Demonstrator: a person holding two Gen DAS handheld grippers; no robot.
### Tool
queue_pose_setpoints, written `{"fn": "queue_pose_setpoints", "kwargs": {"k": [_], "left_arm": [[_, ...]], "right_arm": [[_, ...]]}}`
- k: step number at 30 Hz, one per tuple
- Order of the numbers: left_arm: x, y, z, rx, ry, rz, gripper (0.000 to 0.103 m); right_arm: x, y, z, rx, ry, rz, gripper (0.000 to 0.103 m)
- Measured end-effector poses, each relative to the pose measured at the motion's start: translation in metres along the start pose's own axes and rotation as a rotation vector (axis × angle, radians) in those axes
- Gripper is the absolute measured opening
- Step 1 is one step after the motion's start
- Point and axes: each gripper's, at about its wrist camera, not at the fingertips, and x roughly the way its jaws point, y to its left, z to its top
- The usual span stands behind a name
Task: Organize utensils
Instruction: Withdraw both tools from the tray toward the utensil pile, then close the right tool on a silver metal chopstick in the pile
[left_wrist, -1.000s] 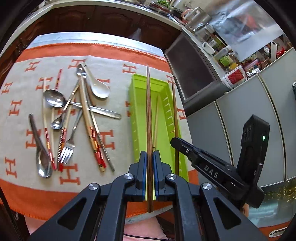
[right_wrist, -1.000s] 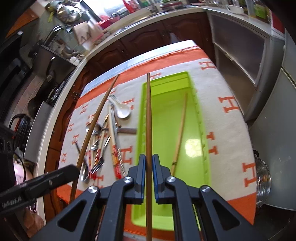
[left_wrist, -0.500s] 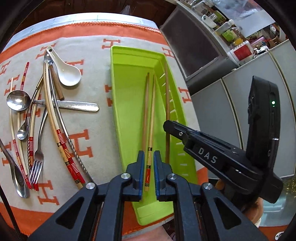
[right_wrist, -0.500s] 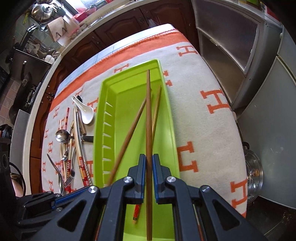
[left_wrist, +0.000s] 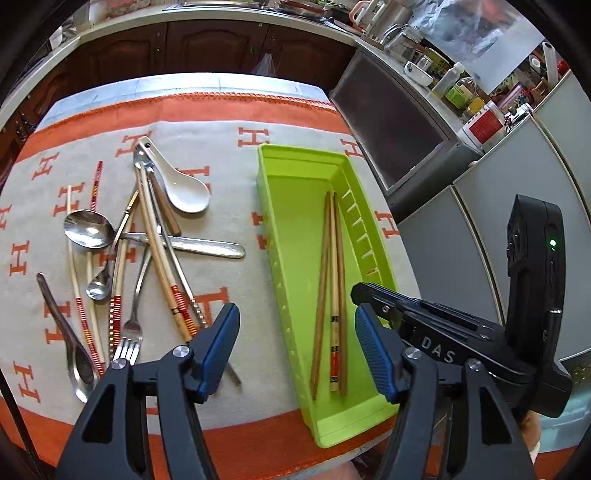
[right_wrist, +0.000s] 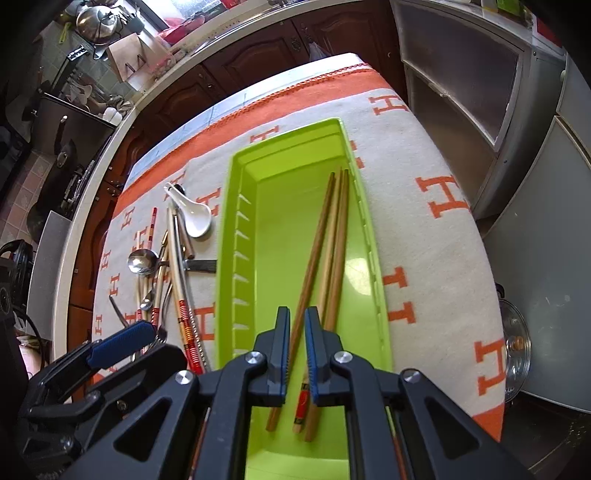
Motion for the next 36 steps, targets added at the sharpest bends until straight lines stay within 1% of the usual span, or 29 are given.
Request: {"fn": "queue_pose_setpoints", "kwargs": {"k": [3, 6, 9, 12, 17, 24, 28, 36], "left_arm": [[-0.006, 0.008, -0.001, -0.001, -0.009, 0.021, 0.064], [-0.014, 0.018, -0.002, -0.006, -0.025, 0.054, 0.068], [-0.024, 0.025, -0.005, -0.003, -0.058, 0.091, 0.069], [-0.036, 0.033, -0.007, 0.0, -0.095, 0.121, 0.07], [-0.057, 0.042, -0.01, 0.019, -0.172, 0.185, 0.074], [-0.074, 0.057, -0.013, 0.043, -0.234, 0.259, 0.075], [-0.077, 0.074, -0.014, 0.027, -0.242, 0.276, 0.076], [-0.062, 0.114, -0.014, -0.046, -0.192, 0.287, 0.076]], "right_arm": [[-0.003, 0.007, -0.004, 0.0, 0.006, 0.017, 0.008], [-0.007, 0.014, -0.009, -0.009, 0.006, 0.028, 0.008], [-0.011, 0.022, -0.014, -0.017, 0.003, 0.044, 0.009], [-0.015, 0.033, -0.017, -0.042, -0.006, 0.041, 0.009], [-0.018, 0.053, -0.023, -0.094, -0.025, 0.047, 0.009], [-0.013, 0.075, -0.025, -0.135, -0.029, 0.072, 0.009], [-0.005, 0.087, -0.024, -0.158, -0.019, 0.074, 0.009], [0.018, 0.104, -0.019, -0.195, 0.016, 0.075, 0.009]]}}
